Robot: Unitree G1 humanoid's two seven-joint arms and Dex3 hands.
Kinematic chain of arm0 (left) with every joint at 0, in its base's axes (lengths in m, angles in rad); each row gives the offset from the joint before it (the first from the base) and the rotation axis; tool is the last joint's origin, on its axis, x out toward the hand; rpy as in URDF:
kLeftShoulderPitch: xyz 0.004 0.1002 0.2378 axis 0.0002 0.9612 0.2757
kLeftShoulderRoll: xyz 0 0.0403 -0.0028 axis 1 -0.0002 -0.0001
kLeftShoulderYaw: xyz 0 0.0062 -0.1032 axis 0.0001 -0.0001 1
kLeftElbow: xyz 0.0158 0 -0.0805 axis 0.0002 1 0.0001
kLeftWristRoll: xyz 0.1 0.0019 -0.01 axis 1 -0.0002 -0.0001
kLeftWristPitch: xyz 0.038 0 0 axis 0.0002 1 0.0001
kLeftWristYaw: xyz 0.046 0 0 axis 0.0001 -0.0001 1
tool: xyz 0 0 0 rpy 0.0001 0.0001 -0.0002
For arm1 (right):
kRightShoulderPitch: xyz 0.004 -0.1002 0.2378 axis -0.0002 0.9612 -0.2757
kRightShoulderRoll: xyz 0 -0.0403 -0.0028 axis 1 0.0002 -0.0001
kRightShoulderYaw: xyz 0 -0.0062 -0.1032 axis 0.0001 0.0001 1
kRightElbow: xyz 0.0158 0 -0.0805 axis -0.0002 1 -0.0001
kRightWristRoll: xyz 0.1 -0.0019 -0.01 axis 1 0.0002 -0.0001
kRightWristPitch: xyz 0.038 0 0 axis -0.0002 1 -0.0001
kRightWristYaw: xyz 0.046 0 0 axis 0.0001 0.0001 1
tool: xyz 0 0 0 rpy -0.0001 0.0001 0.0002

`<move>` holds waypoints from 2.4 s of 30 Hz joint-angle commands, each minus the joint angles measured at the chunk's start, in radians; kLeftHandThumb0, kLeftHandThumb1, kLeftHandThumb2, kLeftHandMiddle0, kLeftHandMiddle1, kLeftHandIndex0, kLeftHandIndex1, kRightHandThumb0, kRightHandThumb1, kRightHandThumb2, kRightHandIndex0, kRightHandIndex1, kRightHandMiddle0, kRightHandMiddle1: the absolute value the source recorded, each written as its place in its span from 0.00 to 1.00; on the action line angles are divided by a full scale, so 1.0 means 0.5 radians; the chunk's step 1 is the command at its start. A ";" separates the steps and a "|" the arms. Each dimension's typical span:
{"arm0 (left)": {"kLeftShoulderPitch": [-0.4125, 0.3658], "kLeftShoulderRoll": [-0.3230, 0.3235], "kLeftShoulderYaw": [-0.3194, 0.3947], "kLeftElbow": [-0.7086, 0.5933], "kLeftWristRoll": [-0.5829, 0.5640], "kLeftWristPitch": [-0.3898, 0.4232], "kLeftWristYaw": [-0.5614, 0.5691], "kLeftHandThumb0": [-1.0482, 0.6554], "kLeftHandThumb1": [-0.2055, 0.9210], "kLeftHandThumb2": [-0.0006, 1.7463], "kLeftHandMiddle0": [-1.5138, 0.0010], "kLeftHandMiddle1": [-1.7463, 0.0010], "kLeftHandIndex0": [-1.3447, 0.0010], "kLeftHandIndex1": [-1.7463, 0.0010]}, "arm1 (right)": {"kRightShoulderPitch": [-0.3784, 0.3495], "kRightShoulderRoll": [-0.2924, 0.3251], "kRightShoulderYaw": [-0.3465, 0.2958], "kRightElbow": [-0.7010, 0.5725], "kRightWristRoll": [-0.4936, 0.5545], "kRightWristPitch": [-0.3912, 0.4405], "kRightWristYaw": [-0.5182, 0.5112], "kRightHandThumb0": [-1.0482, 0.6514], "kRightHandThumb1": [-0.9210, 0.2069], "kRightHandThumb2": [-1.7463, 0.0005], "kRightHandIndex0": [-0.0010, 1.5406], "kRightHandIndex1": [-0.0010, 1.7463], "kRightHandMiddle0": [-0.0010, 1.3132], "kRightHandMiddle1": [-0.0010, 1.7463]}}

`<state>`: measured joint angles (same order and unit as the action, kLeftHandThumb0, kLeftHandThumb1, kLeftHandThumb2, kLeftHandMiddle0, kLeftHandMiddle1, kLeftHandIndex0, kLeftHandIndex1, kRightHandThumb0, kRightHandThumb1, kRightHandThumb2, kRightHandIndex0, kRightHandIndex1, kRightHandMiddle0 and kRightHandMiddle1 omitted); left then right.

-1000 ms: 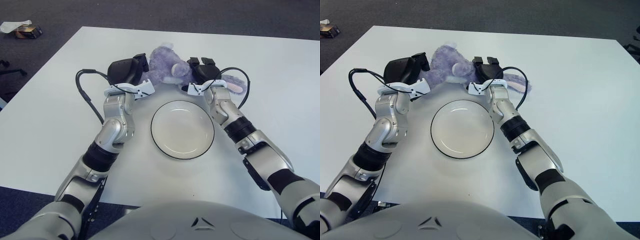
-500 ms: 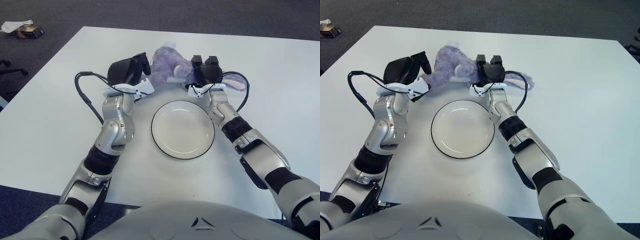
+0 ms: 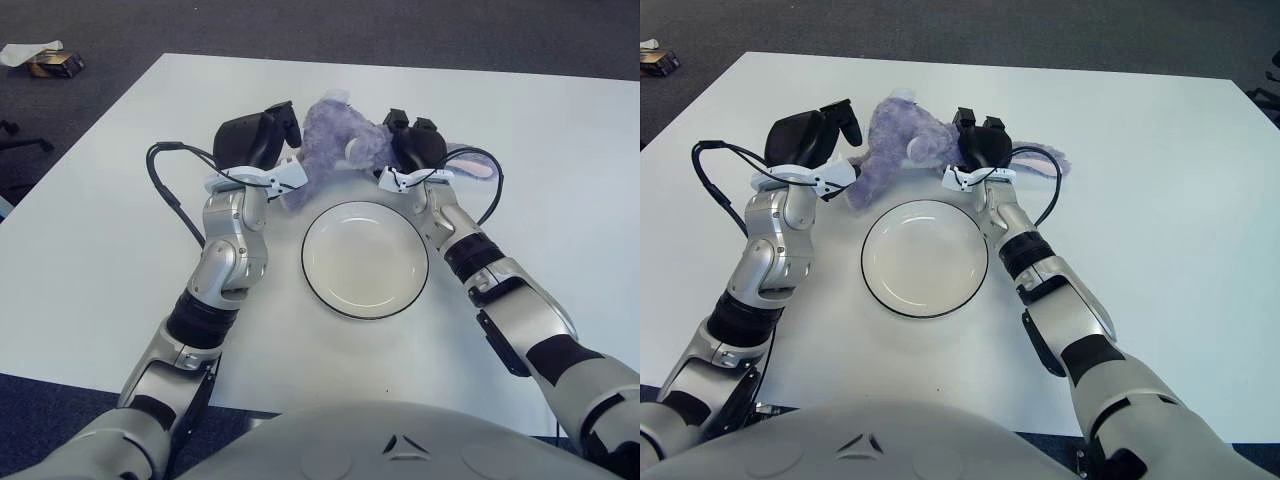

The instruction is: Put the doll into the plate.

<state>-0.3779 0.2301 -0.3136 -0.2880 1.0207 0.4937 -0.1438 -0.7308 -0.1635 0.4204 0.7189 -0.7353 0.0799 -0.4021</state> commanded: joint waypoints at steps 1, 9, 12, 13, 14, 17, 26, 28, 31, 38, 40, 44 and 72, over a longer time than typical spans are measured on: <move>0.021 -0.002 0.025 0.014 -0.006 -0.021 0.033 0.61 0.12 1.00 0.42 0.00 0.47 0.01 | 0.043 0.010 -0.037 0.055 0.084 -0.053 0.037 0.62 0.87 0.07 0.61 0.81 0.57 1.00; 0.037 -0.007 0.048 0.068 -0.052 -0.144 0.202 0.61 0.13 1.00 0.42 0.00 0.49 0.00 | 0.016 -0.011 -0.127 0.110 0.254 -0.154 0.194 0.62 0.90 0.02 0.62 0.89 0.54 1.00; 0.054 0.003 0.069 0.100 -0.115 -0.252 0.309 0.61 0.13 1.00 0.42 0.00 0.49 0.00 | -0.012 -0.019 -0.159 0.141 0.304 -0.154 0.265 0.62 0.90 0.02 0.62 0.91 0.54 1.00; 0.057 0.005 0.073 0.106 -0.126 -0.270 0.325 0.61 0.13 1.00 0.42 0.00 0.49 0.00 | -0.016 -0.020 -0.162 0.146 0.309 -0.155 0.273 0.62 0.90 0.02 0.62 0.91 0.54 1.00; 0.072 0.006 0.086 0.102 -0.161 -0.307 0.343 0.61 0.12 1.00 0.42 0.01 0.49 0.00 | -0.034 -0.032 -0.173 0.163 0.325 -0.152 0.309 0.62 0.89 0.02 0.62 0.91 0.53 1.00; 0.117 0.030 0.141 0.125 -0.273 -0.437 0.411 0.61 0.12 1.00 0.40 0.02 0.49 0.00 | -0.082 -0.061 -0.214 0.190 0.388 -0.137 0.438 0.62 0.89 0.02 0.61 0.91 0.53 1.00; 0.142 0.070 0.238 0.249 -0.464 -0.801 0.676 0.61 0.08 1.00 0.37 0.00 0.41 0.11 | -0.142 -0.173 -0.311 -0.134 0.511 0.147 0.878 0.62 0.88 0.01 0.59 0.95 0.52 1.00; 0.155 0.073 0.284 0.259 -0.544 -0.903 0.732 0.61 0.08 1.00 0.37 0.00 0.41 0.11 | -0.158 -0.196 -0.332 -0.286 0.539 0.305 1.029 0.62 0.88 0.01 0.59 0.95 0.53 1.00; 0.182 0.068 0.360 0.229 -0.677 -1.050 0.796 0.61 0.15 0.97 0.45 0.00 0.45 0.05 | -0.183 -0.204 -0.353 -0.342 0.575 0.443 1.159 0.62 0.90 0.00 0.61 0.94 0.53 1.00; 0.227 0.010 0.507 0.108 -0.967 -1.281 0.848 0.61 0.28 0.89 0.56 0.00 0.52 0.00 | -0.324 -0.278 -0.385 -0.311 0.628 0.553 1.360 0.62 0.91 0.00 0.62 0.92 0.54 1.00; 0.229 -0.052 0.539 0.107 -1.066 -1.368 0.898 0.61 0.28 0.89 0.52 0.00 0.55 0.03 | -0.394 -0.338 -0.342 -0.268 0.590 0.526 1.440 0.62 0.91 0.00 0.62 0.92 0.54 1.00; 0.219 -0.119 0.570 0.175 -1.166 -1.502 0.959 0.61 0.28 0.88 0.48 0.00 0.57 0.05 | -0.445 -0.392 -0.266 -0.252 0.526 0.522 1.534 0.62 0.91 0.00 0.63 0.92 0.54 1.00; 0.168 -0.075 0.596 0.364 -1.064 -1.394 0.839 0.61 0.47 0.74 0.54 0.07 0.74 0.00 | -1.004 -0.625 -0.064 0.250 0.541 0.350 2.487 0.62 0.91 0.00 0.62 0.93 0.53 1.00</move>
<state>-0.2872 0.1781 -0.0162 -0.1116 0.4698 -0.2068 0.2732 -1.1808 -0.4551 0.3910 0.8106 -0.4750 0.2691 0.8031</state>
